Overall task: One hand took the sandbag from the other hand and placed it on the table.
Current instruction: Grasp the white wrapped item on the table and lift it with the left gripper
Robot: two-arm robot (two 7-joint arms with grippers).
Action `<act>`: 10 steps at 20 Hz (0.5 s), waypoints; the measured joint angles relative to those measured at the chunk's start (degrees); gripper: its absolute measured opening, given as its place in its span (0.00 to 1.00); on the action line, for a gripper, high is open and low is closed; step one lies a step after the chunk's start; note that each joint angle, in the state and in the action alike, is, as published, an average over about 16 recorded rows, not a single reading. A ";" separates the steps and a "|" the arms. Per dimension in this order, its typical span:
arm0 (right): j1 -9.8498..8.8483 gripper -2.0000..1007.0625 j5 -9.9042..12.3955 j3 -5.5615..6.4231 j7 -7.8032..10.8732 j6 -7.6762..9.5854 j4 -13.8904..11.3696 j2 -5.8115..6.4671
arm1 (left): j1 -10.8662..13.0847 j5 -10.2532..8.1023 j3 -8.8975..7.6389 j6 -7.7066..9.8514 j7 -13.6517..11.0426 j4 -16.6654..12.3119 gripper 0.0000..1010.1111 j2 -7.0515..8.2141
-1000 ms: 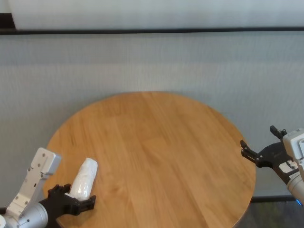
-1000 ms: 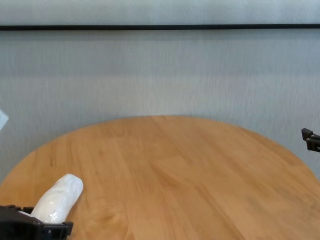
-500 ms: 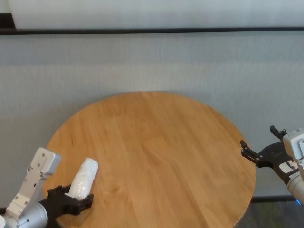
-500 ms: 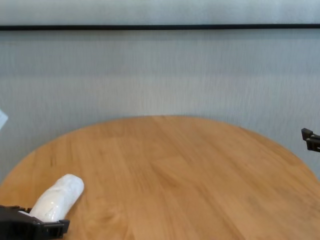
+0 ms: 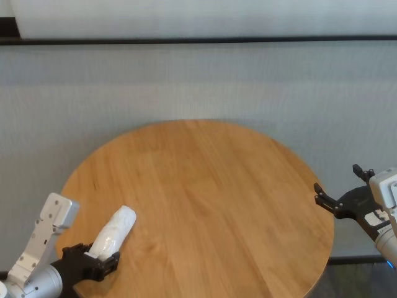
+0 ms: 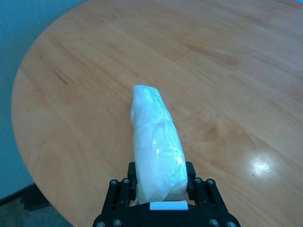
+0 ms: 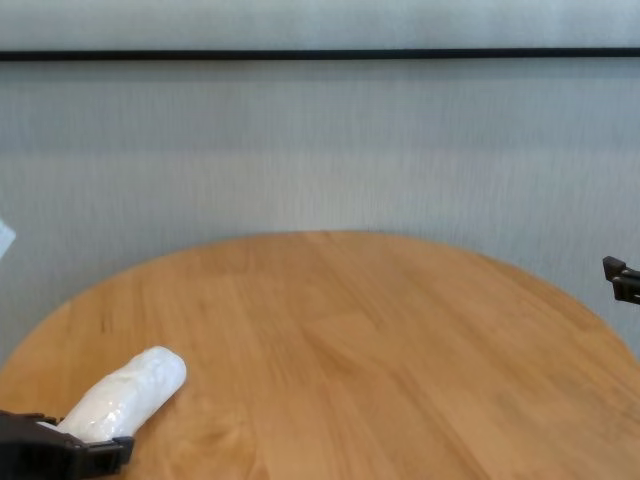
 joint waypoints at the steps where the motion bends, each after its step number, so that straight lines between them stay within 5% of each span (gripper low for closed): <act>1: 0.00 0.99 0.00 0.00 0.00 0.00 0.00 0.00 | 0.00 0.00 0.00 0.00 0.00 0.00 0.62 0.00; 10: 0.00 0.99 0.00 0.00 0.00 0.00 0.00 0.00 | 0.00 -0.01 -0.01 -0.03 0.00 0.00 0.57 0.00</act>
